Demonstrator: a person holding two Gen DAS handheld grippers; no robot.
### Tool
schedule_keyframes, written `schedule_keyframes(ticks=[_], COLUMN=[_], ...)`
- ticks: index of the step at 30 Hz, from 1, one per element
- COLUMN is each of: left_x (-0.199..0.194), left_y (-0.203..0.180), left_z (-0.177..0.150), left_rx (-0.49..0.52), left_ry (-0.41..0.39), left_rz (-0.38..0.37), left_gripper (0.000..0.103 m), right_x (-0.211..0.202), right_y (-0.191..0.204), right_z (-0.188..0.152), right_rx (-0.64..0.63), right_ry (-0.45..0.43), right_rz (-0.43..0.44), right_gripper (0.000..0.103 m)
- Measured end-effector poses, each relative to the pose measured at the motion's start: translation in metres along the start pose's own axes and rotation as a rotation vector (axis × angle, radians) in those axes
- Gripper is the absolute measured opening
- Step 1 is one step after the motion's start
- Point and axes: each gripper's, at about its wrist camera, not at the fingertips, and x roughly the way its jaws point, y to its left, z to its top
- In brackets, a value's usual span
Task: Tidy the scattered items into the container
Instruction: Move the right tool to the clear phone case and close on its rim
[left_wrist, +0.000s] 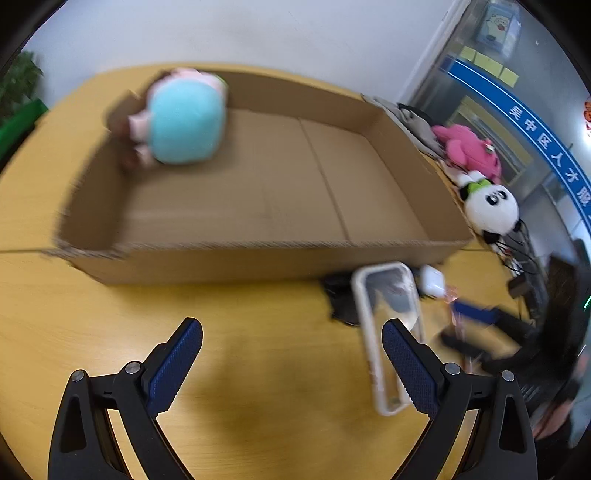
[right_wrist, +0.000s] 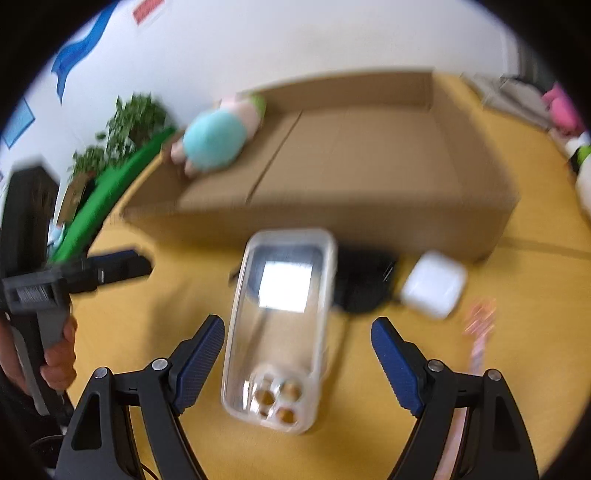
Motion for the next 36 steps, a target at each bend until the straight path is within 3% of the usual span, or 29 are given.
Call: schedule_keyframes(ticks=[10,12,14,16,19,21,23,24,28,30,35,36], left_x=[0.045,0.051,0.056,0.059,0.065,0.069,0.069,0.069,0.071,0.069,0.063,0.060], left_y=[-0.019,-0.019,-0.020,-0.019,-0.020,-0.019,-0.018,-0.018,-0.016,-0.012,-0.005,-0.003], left_z=[-0.003,-0.006,-0.008,-0.009,-0.010,-0.012,-0.011,-0.011,-0.013,-0.014,-0.015,-0.014], left_rx=[-0.045,-0.061,-0.073,-0.081,-0.085,-0.089,-0.099,-0.100,-0.108,-0.114,-0.117,-0.136], left_ry=[0.099,0.118,0.135,0.144,0.161,0.171,0.164,0.164,0.166,0.165,0.161,0.150], left_rz=[-0.160,-0.177,-0.198,-0.210,-0.225,-0.233,-0.266,-0.275,-0.280,-0.304,-0.232,-0.246], left_gripper=[0.094,0.090,0.085,0.083,0.071,0.063,0.059,0.052,0.043,0.025,0.025,0.032], right_x=[0.025,0.027,0.028,0.030,0.028,0.021,0.013,0.011,0.012,0.008,-0.006,-0.007], right_y=[0.007,0.014,0.020,0.023,0.026,0.026,0.028,0.030,0.028,0.025,0.041,0.047], right_z=[-0.017,-0.019,-0.021,-0.022,-0.022,-0.021,-0.018,-0.017,-0.015,-0.014,-0.012,-0.012], right_rx=[-0.009,-0.040,-0.065,-0.070,-0.087,-0.084,-0.090,-0.107,-0.088,-0.063,-0.134,-0.164], right_ry=[0.034,0.035,0.043,0.043,0.034,0.005,-0.015,-0.021,-0.010,-0.015,-0.064,-0.066], right_rz=[0.042,0.033,0.061,0.068,0.066,0.087,0.081,0.068,0.085,0.108,0.081,0.058], right_gripper=[0.078,0.057,0.047,0.047,0.045,0.029,0.025,0.025,0.023,0.020,0.011,0.011])
